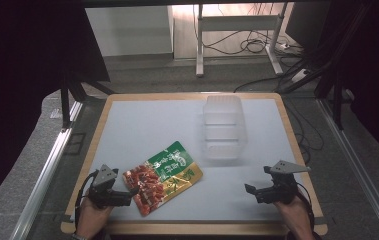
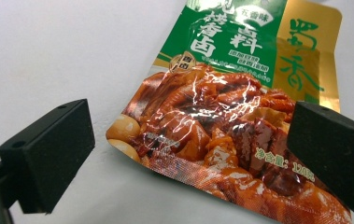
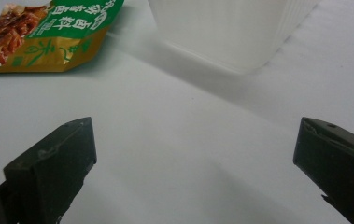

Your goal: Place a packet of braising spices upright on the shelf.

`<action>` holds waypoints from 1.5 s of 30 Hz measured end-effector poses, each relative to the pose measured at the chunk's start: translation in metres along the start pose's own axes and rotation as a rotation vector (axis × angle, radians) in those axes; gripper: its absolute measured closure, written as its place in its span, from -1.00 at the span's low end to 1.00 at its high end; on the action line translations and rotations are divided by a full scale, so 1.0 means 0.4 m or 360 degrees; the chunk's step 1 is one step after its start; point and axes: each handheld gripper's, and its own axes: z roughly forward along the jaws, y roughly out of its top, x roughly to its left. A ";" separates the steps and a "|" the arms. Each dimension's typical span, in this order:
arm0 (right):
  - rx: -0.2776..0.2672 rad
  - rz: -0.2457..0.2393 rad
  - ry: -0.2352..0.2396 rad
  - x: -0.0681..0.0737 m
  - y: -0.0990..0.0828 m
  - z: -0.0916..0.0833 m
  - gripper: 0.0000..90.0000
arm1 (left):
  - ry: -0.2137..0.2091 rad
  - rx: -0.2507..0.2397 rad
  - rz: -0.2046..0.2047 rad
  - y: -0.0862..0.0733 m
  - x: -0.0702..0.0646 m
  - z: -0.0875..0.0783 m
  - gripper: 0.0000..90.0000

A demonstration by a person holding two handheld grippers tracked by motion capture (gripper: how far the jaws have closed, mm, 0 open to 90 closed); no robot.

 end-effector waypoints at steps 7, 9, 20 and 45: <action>0.0019 0.0003 0.0020 0.006 -0.001 0.006 -1.00 | 0.0022 -0.0006 0.0018 -0.004 0.000 0.008 -0.98; 0.0027 -0.0012 0.0008 0.008 -0.002 0.008 -1.00 | 0.0017 -0.0029 0.0023 -0.003 -0.001 0.008 -0.98; 0.0070 -0.0001 -0.0022 0.009 -0.003 0.008 -1.00 | -0.0043 -0.0093 0.0017 -0.008 0.007 0.007 -1.00; 0.0049 -0.0058 0.0012 0.036 0.012 0.032 -1.00 | -0.0072 -0.0143 0.0070 -0.008 0.002 0.008 -1.00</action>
